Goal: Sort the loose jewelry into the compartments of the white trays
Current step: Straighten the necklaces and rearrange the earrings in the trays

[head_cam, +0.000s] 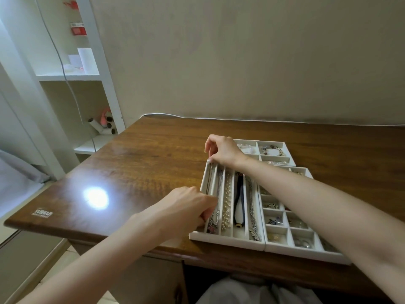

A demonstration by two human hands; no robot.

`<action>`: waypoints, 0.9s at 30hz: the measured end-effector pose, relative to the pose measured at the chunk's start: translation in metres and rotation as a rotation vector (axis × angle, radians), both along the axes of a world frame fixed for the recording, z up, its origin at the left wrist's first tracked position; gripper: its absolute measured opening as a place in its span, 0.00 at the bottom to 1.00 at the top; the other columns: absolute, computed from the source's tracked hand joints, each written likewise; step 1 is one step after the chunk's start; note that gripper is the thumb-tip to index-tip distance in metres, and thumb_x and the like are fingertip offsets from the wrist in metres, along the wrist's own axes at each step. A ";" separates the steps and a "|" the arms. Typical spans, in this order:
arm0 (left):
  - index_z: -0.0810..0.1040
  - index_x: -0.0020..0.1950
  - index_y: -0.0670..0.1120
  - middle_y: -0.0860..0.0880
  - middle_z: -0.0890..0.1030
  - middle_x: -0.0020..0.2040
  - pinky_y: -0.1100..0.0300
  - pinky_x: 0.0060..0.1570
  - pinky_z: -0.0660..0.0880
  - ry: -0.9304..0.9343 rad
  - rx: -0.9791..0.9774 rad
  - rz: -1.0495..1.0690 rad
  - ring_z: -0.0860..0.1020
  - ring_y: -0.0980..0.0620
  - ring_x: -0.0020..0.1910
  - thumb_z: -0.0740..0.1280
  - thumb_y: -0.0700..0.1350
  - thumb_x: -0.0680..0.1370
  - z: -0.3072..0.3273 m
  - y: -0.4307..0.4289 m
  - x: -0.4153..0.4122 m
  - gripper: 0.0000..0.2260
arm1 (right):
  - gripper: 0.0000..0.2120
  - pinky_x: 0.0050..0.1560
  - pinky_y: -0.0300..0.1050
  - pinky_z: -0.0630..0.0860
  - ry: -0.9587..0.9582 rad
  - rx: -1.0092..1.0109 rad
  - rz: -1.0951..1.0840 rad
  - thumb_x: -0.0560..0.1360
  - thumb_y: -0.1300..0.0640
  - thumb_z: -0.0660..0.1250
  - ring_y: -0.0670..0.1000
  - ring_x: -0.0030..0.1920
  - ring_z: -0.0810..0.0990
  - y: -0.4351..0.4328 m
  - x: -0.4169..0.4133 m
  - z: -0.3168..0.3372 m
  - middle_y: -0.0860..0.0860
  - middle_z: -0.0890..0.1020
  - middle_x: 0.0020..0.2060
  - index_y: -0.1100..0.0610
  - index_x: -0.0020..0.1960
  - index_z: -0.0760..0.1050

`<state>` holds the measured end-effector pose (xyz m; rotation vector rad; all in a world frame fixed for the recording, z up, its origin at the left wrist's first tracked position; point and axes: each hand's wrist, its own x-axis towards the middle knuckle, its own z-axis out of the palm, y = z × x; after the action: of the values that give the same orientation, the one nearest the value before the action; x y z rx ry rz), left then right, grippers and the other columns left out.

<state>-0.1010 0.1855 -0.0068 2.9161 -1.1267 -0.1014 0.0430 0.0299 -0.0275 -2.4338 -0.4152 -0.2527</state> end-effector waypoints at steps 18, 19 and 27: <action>0.76 0.42 0.52 0.58 0.72 0.35 0.70 0.32 0.65 0.080 0.049 0.001 0.69 0.61 0.33 0.70 0.45 0.73 0.013 0.002 0.006 0.04 | 0.19 0.43 0.47 0.69 -0.342 -0.352 -0.029 0.66 0.77 0.60 0.56 0.42 0.75 0.011 -0.007 -0.019 0.55 0.78 0.36 0.58 0.51 0.70; 0.77 0.43 0.52 0.58 0.73 0.37 0.69 0.32 0.64 0.091 0.071 -0.003 0.69 0.61 0.34 0.70 0.46 0.73 0.013 0.002 0.007 0.03 | 0.20 0.41 0.46 0.68 -0.333 -0.338 -0.043 0.66 0.77 0.60 0.56 0.42 0.75 0.012 -0.006 -0.019 0.55 0.77 0.36 0.58 0.51 0.70; 0.82 0.47 0.52 0.58 0.75 0.43 0.70 0.39 0.68 0.193 0.018 0.017 0.71 0.60 0.41 0.70 0.47 0.74 0.025 0.008 0.017 0.04 | 0.17 0.42 0.44 0.63 -0.289 -0.355 -0.077 0.69 0.73 0.62 0.59 0.45 0.76 0.010 -0.006 -0.020 0.54 0.76 0.35 0.56 0.52 0.71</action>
<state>-0.0842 0.1936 0.0179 2.8546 -1.0753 -0.3844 0.0373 0.0400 -0.0475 -2.7731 -0.5291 -0.6145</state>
